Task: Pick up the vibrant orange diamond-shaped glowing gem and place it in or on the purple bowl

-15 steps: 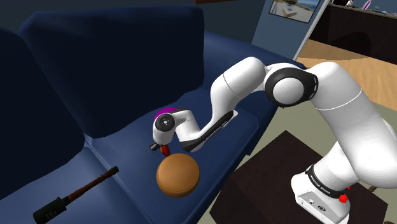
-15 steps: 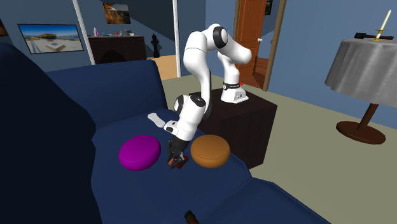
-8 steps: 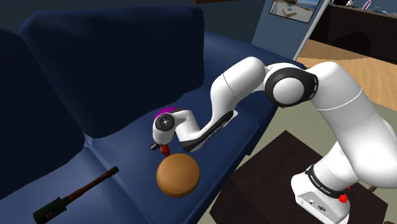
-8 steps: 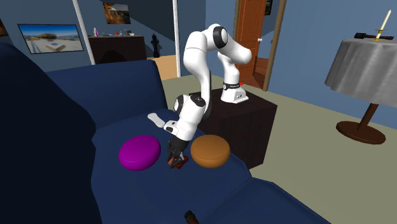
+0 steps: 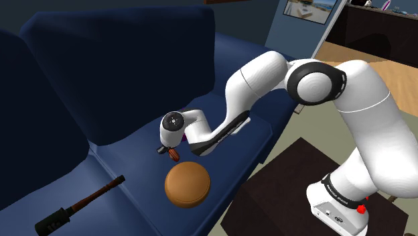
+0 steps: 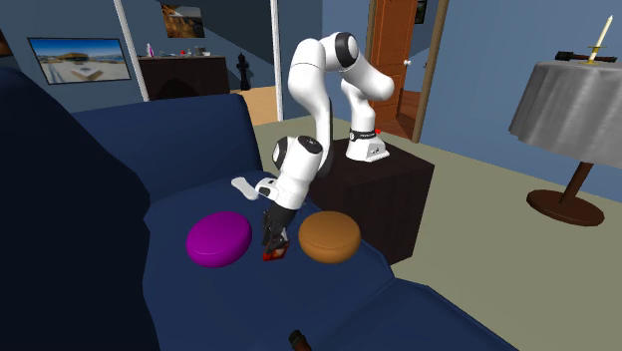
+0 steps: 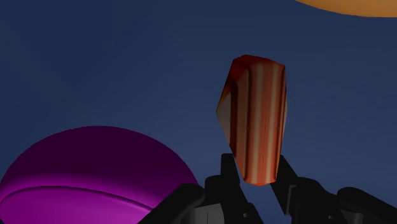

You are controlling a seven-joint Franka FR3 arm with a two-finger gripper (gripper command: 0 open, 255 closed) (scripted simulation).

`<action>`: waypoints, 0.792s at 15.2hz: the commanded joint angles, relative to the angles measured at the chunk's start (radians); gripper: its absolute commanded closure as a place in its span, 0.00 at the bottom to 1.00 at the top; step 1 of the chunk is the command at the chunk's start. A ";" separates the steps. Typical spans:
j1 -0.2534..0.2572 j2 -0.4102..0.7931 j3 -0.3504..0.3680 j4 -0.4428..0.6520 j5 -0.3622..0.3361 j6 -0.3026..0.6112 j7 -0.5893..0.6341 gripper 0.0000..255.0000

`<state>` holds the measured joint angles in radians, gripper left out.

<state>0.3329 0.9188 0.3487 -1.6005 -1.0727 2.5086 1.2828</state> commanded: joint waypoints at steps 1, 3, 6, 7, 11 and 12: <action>-0.007 -0.023 0.009 -0.015 0.010 -0.009 -0.009 1.00; -0.015 -0.045 0.019 -0.027 0.022 -0.018 -0.020 1.00; -0.026 -0.077 0.034 -0.043 0.039 -0.033 -0.037 1.00; -0.029 -0.087 0.039 -0.048 0.046 -0.038 -0.043 1.00; -0.044 -0.128 0.060 -0.065 0.071 -0.059 -0.067 1.00; -0.048 -0.137 0.065 -0.069 0.078 -0.064 -0.073 1.00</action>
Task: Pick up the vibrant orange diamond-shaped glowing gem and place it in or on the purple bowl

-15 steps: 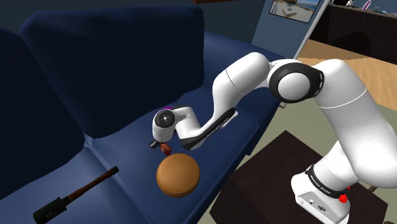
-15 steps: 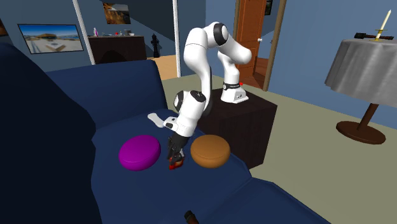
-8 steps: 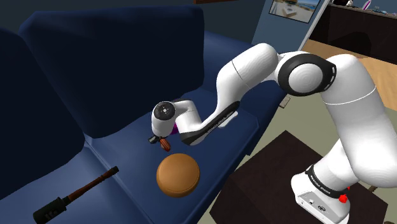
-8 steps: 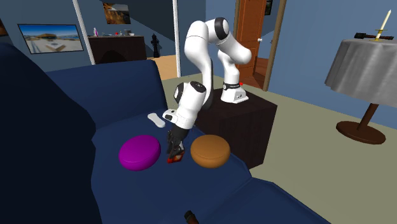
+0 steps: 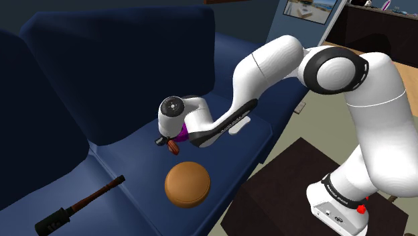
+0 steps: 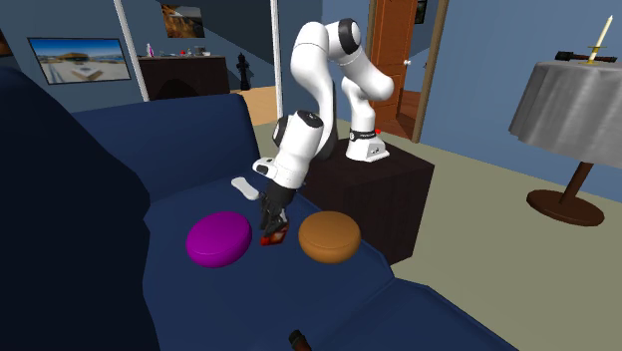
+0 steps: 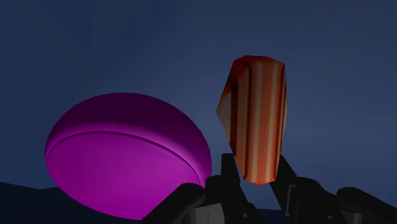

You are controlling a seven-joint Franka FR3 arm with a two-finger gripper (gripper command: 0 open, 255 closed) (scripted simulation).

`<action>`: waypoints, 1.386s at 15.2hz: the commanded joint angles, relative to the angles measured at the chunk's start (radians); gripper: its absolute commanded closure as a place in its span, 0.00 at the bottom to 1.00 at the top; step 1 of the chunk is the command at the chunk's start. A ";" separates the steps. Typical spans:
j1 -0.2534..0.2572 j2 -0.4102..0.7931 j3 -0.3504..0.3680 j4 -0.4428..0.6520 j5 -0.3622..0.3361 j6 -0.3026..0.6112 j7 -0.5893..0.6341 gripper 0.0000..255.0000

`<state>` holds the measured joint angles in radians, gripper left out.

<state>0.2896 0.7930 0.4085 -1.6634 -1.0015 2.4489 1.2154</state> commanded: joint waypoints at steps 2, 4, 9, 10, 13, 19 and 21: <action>-0.012 -0.031 0.016 -0.013 0.020 -0.016 -0.018 1.00; -0.019 -0.050 0.026 -0.019 0.033 -0.027 -0.031 1.00; -0.036 -0.096 0.051 -0.031 0.069 -0.057 -0.064 1.00; -0.040 -0.105 0.056 -0.033 0.076 -0.063 -0.071 1.00; -0.050 -0.131 0.071 -0.036 0.098 -0.081 -0.091 1.00; -0.124 -0.098 0.061 0.028 0.120 -0.067 -0.210 1.00; -0.151 -0.077 0.057 0.062 0.129 -0.065 -0.258 1.00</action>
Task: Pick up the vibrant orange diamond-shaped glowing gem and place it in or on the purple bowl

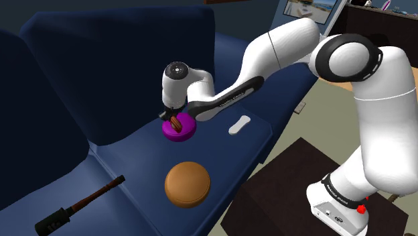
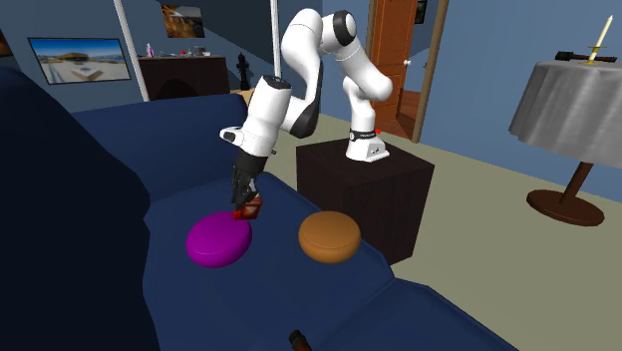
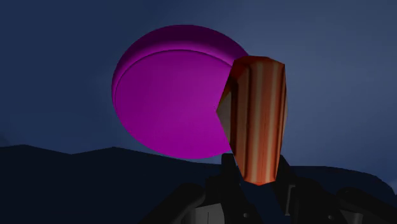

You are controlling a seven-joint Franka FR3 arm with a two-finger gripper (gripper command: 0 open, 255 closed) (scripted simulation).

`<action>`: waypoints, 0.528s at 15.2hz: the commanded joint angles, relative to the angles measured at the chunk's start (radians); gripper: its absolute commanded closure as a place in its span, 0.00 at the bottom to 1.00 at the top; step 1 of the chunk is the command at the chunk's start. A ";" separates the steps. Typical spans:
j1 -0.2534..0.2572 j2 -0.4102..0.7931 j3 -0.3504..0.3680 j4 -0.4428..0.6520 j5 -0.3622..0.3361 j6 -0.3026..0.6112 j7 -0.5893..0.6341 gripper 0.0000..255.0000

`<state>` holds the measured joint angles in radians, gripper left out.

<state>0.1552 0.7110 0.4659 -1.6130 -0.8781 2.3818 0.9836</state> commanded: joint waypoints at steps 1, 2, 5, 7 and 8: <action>-0.029 0.017 -0.002 0.031 0.011 0.002 -0.051 1.00; -0.041 0.029 -0.004 0.052 0.016 0.002 -0.076 1.00; -0.076 0.072 -0.007 0.124 0.033 -0.005 -0.153 1.00; -0.096 0.105 -0.009 0.181 0.045 -0.013 -0.206 1.00; -0.105 0.123 -0.009 0.213 0.052 -0.019 -0.233 1.00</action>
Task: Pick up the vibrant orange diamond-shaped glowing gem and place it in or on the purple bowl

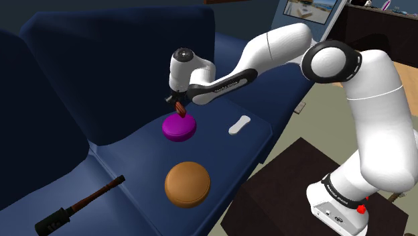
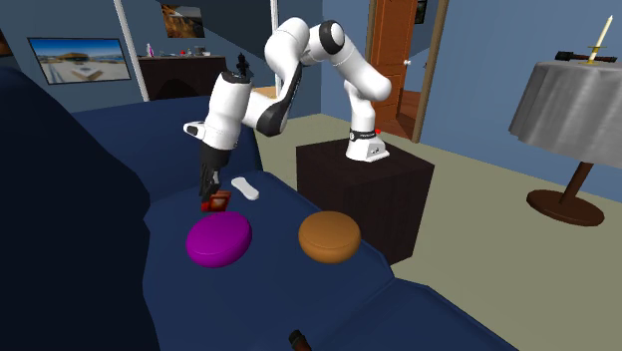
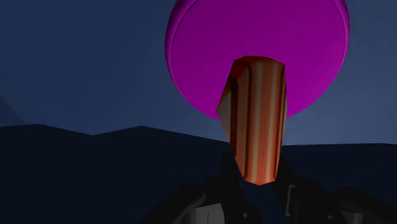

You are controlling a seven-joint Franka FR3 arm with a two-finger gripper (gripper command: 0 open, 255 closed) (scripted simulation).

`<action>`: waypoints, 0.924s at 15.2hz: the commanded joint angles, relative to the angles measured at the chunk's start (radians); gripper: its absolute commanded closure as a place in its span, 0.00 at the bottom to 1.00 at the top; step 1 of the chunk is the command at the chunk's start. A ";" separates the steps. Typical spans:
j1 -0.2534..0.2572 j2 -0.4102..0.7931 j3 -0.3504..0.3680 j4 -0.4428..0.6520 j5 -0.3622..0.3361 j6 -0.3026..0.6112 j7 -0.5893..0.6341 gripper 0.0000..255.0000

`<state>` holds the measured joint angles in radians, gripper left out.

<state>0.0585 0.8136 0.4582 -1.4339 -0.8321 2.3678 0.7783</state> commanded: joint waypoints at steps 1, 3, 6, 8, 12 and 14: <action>-0.012 0.029 -0.001 0.047 0.009 -0.008 -0.040 1.00; -0.007 0.044 -0.009 0.049 -0.001 0.006 -0.030 1.00; 0.000 0.069 -0.022 0.053 -0.015 0.026 -0.017 1.00; 0.005 0.085 -0.030 0.057 -0.024 0.039 -0.008 1.00; 0.015 0.121 -0.046 0.068 -0.041 0.063 0.009 1.00; 0.020 0.139 -0.055 0.075 -0.049 0.075 0.017 1.00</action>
<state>0.0787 0.9464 0.4074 -1.3549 -0.8770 2.4341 0.7906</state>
